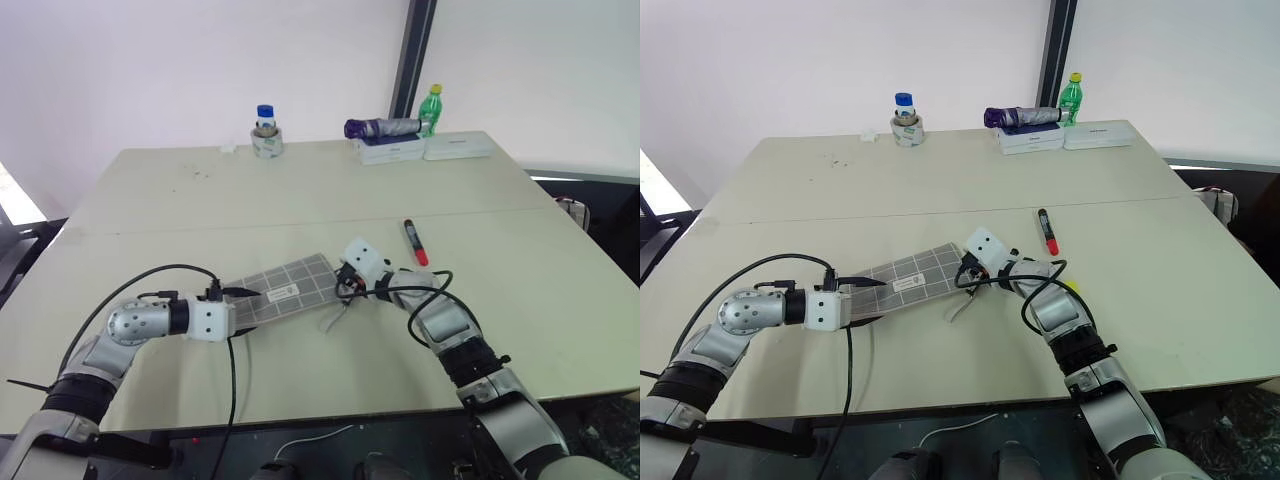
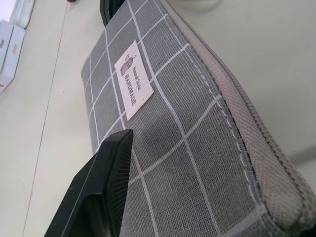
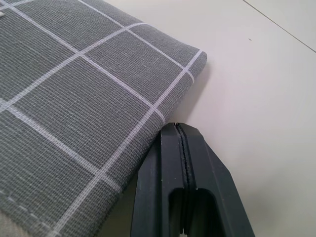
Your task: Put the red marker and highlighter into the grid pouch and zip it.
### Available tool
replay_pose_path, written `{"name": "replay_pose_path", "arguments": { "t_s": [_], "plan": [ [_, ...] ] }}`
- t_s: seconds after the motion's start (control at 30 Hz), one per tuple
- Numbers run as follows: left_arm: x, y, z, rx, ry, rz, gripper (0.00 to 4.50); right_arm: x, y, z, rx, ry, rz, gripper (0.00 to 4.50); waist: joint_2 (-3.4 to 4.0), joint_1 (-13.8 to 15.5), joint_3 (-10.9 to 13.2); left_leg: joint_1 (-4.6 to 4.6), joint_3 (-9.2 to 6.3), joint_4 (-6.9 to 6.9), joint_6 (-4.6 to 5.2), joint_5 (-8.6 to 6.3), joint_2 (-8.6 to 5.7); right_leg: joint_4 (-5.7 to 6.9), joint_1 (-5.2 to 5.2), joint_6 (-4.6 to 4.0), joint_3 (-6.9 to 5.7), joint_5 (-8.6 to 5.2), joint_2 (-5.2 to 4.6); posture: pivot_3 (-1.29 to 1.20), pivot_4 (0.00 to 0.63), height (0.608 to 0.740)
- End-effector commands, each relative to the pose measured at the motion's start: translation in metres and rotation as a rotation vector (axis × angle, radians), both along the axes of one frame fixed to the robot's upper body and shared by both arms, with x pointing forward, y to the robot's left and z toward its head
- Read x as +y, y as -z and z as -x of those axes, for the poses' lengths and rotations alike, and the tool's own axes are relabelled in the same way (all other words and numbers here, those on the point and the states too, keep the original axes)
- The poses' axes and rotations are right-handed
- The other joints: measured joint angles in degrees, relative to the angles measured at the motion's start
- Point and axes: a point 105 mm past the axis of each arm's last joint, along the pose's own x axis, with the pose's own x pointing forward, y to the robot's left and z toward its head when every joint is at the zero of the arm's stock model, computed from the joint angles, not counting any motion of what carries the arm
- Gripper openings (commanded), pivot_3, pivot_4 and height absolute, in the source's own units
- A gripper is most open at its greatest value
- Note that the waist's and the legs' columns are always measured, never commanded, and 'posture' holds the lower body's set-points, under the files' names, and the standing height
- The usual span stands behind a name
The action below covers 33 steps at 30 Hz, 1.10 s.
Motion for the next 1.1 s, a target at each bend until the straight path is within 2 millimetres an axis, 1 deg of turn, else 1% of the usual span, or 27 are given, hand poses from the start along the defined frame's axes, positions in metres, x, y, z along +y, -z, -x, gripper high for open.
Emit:
{"name": "replay_pose_path", "arguments": {
  "t_s": [0.03,0.07,0.1,0.13,0.2,0.23,0.3,0.37,0.43,0.5,0.53,0.6,0.73,0.8,0.9,0.97,1.1],
  "plan": [
    [-0.001,-0.014,0.0,-0.046,0.02,0.034,2.37,0.009,-0.013,0.001,-0.043,-0.035,-0.012,0.0,0.0,-0.02,0.0,0.0,0.0,0.0,0.0,0.0,0.0,0.0,0.0,0.0,0.0,0.0,0.0,0.0,0.15,0.74],
    [-0.001,-0.016,0.001,-0.046,0.017,0.05,2.1,0.009,-0.013,0.001,-0.044,-0.033,-0.011,0.0,0.0,-0.02,0.0,0.0,0.0,0.0,0.0,0.0,0.0,0.0,0.0,0.0,0.0,0.0,0.0,0.0,0.15,0.74],
    [0.0,-0.018,0.001,-0.045,0.012,0.071,1.67,0.008,-0.013,0.0,-0.046,-0.029,-0.011,0.0,0.0,-0.02,0.0,0.0,0.0,-0.01,0.0,0.0,0.0,0.0,-0.01,0.0,0.0,0.0,0.0,0.0,0.15,0.74],
    [0.0,-0.02,0.002,-0.043,0.008,0.085,1.08,0.006,-0.014,-0.001,-0.05,-0.023,-0.012,0.0,0.0,-0.04,0.0,0.0,0.0,-0.01,0.0,0.0,0.0,0.0,-0.01,0.0,0.0,0.0,0.0,0.0,0.15,0.74],
    [0.002,-0.024,0.003,-0.038,-0.01,0.116,0.16,0.0,-0.019,-0.004,-0.059,0.005,-0.027,0.0,0.0,-0.04,0.0,0.0,0.0,0.0,0.0,0.0,0.0,0.0,0.0,0.0,0.0,0.0,0.0,0.0,0.15,0.74],
    [0.003,-0.026,0.002,-0.033,-0.027,0.135,0.06,-0.004,-0.023,-0.007,-0.065,0.025,-0.037,0.0,0.0,-0.05,0.0,0.0,0.0,0.0,0.0,0.0,0.0,0.0,0.0,0.0,0.01,0.0,0.0,0.0,0.15,0.74],
    [0.007,-0.03,0.0,-0.015,-0.08,0.187,0.06,-0.016,-0.035,-0.015,-0.113,0.08,-0.038,0.0,0.0,-0.03,0.0,0.0,0.0,-0.01,0.0,0.0,0.0,0.0,-0.01,0.0,0.01,0.0,0.0,0.0,0.15,0.74],
    [0.012,-0.035,-0.003,0.008,-0.152,0.25,0.06,-0.034,-0.048,-0.024,-0.165,0.17,-0.014,0.0,0.0,-0.01,0.0,0.0,0.0,0.0,0.0,0.0,0.0,0.0,0.0,0.0,0.01,0.0,0.0,0.0,0.15,0.74],
    [0.015,-0.041,-0.003,0.03,-0.212,0.326,0.06,-0.046,-0.063,-0.026,-0.206,0.191,-0.013,0.0,0.0,0.06,0.0,-0.01,0.0,0.0,0.0,0.0,0.0,0.0,-0.01,0.0,0.02,0.0,-0.01,0.0,0.15,0.74],
    [0.018,-0.045,-0.003,0.052,-0.275,0.409,0.06,-0.054,-0.077,-0.023,-0.226,0.179,-0.031,0.0,0.0,0.08,0.0,-0.01,0.0,-0.02,0.0,0.0,0.0,-0.01,-0.02,0.0,0.02,0.0,-0.01,0.0,0.15,0.74],
    [0.018,-0.047,-0.002,0.064,-0.299,0.448,0.02,-0.06,-0.084,-0.021,-0.234,0.18,-0.038,0.25,0.0,0.02,0.0,-0.01,0.0,-0.02,0.0,0.0,0.0,-0.01,-0.01,0.0,0.02,0.0,0.0,0.0,0.15,0.74],
    [0.015,-0.051,0.0,0.085,-0.334,0.512,0.0,-0.068,-0.095,-0.017,-0.245,0.178,-0.054,0.89,0.0,0.02,0.0,-0.01,0.0,-0.03,0.01,0.0,0.01,-0.02,-0.01,0.0,0.03,0.0,0.0,0.0,0.15,0.74],
    [0.007,-0.056,0.001,0.106,-0.401,0.616,0.0,-0.08,-0.113,-0.002,-0.216,0.174,-0.154,2.94,0.0,0.07,0.0,-0.01,0.01,-0.06,0.01,0.0,0.02,-0.03,-0.01,0.0,0.03,0.0,0.0,0.0,0.15,0.74],
    [0.0,-0.057,0.002,0.115,-0.409,0.649,0.0,-0.075,-0.112,0.009,-0.152,0.129,-0.22,3.9,0.0,0.16,0.0,-0.01,0.01,-0.04,0.01,-0.01,0.02,-0.05,0.02,0.0,0.03,0.0,0.0,0.0,0.15,0.74],
    [-0.01,-0.056,0.003,0.128,-0.412,0.681,0.0,-0.059,-0.105,0.023,-0.08,0.058,-0.293,3.9,-0.01,0.24,0.0,0.0,0.01,-0.03,0.01,-0.01,0.02,-0.06,0.05,0.0,0.03,0.0,0.0,0.0,0.15,0.74],
    [-0.016,-0.054,0.004,0.13,-0.401,0.676,0.0,-0.048,-0.1,0.029,-0.045,0.034,-0.329,3.9,-0.01,0.17,0.0,0.0,0.01,-0.03,0.01,-0.01,0.02,-0.06,0.06,0.0,0.03,0.0,0.0,0.0,0.15,0.74],
    [-0.026,-0.057,0.002,0.143,-0.396,0.718,0.0,-0.037,-0.089,0.026,-0.026,0.049,-0.335,3.9,-0.01,0.22,0.0,0.0,0.01,-0.04,0.01,0.0,0.02,-0.06,0.05,0.0,0.03,0.0,0.0,0.0,0.15,0.74]
  ]
}}
